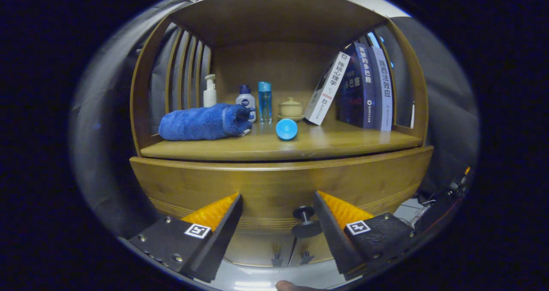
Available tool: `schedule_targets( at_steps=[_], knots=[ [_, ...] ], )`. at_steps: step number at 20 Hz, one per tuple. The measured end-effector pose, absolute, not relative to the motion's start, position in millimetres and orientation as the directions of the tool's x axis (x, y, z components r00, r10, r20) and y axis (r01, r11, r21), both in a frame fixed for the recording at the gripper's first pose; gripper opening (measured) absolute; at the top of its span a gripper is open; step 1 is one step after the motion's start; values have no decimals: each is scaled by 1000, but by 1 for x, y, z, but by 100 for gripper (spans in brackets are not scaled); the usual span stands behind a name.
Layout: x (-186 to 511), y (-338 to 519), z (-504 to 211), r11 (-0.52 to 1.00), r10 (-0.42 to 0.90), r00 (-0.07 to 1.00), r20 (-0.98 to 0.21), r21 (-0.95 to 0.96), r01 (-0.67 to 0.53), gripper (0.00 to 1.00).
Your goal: Pull open the drawer, take out the items inside it, and place them on the countertop above the cabinet.
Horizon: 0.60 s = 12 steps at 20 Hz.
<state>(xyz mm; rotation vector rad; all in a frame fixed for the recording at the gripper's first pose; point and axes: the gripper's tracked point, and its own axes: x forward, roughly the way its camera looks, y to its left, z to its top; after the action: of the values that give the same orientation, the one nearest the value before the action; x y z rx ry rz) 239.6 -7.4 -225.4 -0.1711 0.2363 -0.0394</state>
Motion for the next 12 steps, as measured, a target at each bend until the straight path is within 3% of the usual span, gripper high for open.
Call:
schedule_targets(
  at_steps=[12],
  knots=[
    [244,-2,-230,977,-41,961,-274,-213,-19,100]
  ],
)
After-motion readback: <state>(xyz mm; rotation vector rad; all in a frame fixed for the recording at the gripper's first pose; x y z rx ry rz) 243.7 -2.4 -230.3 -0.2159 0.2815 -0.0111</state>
